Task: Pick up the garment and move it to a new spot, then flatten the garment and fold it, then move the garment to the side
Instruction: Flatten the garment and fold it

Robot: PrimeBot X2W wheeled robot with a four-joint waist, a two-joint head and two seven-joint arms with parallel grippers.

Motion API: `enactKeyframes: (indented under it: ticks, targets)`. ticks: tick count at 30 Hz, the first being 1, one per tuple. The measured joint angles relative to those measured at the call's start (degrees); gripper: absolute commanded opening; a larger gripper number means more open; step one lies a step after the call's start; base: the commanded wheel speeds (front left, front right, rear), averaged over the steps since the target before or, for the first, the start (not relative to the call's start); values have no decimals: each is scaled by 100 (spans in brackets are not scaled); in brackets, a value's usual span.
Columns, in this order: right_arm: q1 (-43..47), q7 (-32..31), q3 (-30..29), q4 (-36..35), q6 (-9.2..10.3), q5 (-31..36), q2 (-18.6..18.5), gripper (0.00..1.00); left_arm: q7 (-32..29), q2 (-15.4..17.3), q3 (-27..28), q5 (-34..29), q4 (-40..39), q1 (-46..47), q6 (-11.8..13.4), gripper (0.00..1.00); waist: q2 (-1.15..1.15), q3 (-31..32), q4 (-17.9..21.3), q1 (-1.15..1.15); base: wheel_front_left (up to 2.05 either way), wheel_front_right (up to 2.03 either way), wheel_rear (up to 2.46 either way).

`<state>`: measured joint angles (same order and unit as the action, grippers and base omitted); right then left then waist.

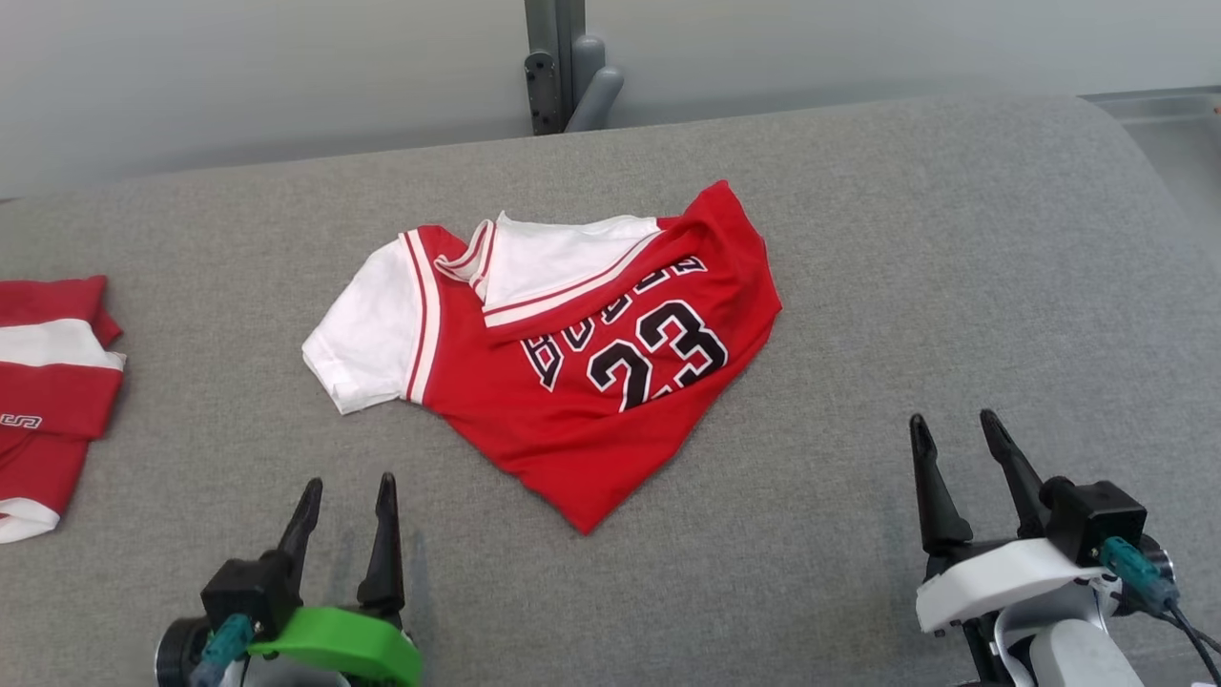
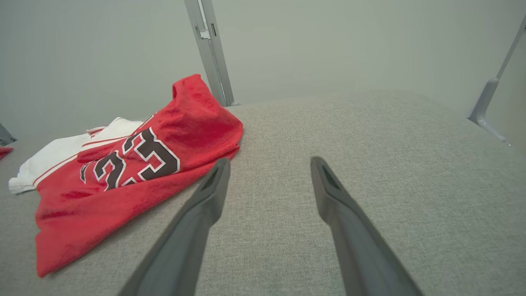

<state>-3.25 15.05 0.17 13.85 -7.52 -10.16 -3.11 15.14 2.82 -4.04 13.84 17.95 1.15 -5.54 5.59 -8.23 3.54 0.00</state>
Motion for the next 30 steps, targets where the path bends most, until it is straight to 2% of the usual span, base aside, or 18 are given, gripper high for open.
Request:
enactKeyframes:
  ticks: [4, 8, 12, 17, 24, 27, 30]
  targets:
    - [-220, 0, 24, -66, -1, 4, 8, 100, 0, -1, 8, -175, 89, 524, -49, 100, 0, -223, 55, 0, 0, 0, 0]
    - [-508, 0, 104, -122, -1, -19, 10, 100, 0, 34, 35, -556, 379, 1519, -122, 100, 0, -586, 115, 0, 0, 0, 0]
    - [-744, 0, 199, -156, -1, -57, 14, 100, 1, 309, -108, -849, 756, 2460, -158, 100, 0, -909, 191, 0, 0, 0, 0]
    - [-927, 0, 242, -185, -1, -89, 14, 100, 2, 626, -454, -1081, 1592, 3496, -183, 100, -1, -1304, 333, 0, 0, 0, 0]
    - [-1053, 0, 242, -198, -1, -144, 16, 100, 3, 879, -1252, -965, 2773, 4463, -200, 100, -1, -1729, 605, 0, 0, 0, 0]
    - [-1127, 0, 231, -207, -1, -183, 20, 100, 2, 1050, -1200, -922, 3156, 4710, -189, 100, -1, -1861, 716, 0, 0, 0, 0]
    - [-1130, 0, 200, -219, -1, -189, 22, 100, 3, 1154, -1047, -886, 3252, 4839, 10, 100, -1, -1972, 802, 1, 0, 0, 0]
